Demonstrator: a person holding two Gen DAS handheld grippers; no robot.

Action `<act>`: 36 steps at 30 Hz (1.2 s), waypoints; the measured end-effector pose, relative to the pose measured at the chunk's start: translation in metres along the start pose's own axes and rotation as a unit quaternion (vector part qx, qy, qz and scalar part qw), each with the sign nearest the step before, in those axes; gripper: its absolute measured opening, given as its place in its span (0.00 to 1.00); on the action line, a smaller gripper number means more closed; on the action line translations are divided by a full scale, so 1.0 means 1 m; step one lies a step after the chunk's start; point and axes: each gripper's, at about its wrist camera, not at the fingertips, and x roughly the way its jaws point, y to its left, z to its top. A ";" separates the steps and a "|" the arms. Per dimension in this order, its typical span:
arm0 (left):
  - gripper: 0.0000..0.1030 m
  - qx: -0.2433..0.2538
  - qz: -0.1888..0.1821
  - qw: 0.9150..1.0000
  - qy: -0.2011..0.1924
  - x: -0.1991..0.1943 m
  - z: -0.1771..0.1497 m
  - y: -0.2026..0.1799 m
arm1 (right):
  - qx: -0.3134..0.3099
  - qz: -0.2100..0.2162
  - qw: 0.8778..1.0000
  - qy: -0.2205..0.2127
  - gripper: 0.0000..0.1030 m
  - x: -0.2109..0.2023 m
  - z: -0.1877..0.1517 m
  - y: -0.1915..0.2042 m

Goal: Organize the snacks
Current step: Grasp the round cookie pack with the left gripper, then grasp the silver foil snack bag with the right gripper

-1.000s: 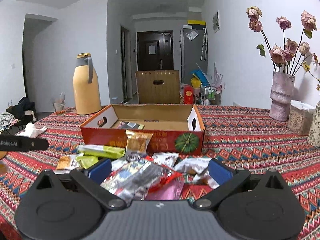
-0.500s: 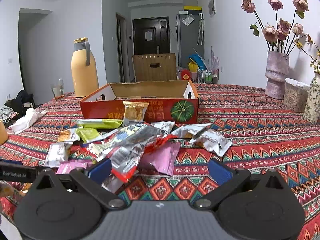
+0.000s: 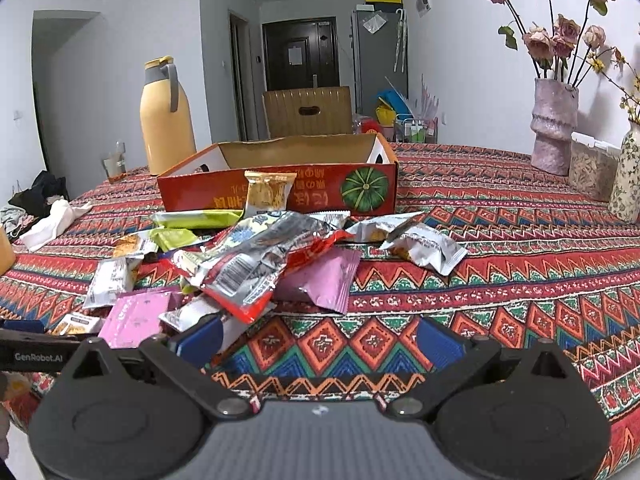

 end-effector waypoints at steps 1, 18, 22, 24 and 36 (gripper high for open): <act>0.60 0.001 -0.006 1.000 -0.003 -0.002 0.000 0.000 | 0.000 0.000 1.000 0.001 1.00 0.001 0.000 0.000; 0.43 -0.017 -0.038 0.998 -0.039 -0.021 0.015 0.012 | -0.007 0.008 1.000 0.002 1.00 0.003 0.003 0.012; 0.43 -0.018 -0.043 0.998 -0.053 -0.024 0.024 0.014 | -0.013 0.014 1.000 -0.007 1.00 0.005 0.013 0.022; 0.43 -0.021 -0.044 0.997 -0.062 -0.025 0.030 0.015 | -0.015 0.017 1.000 -0.013 1.00 0.008 0.022 0.028; 0.43 -0.026 -0.054 0.995 -0.081 -0.013 0.057 0.018 | -0.002 -0.021 1.000 0.014 1.00 0.069 0.083 0.055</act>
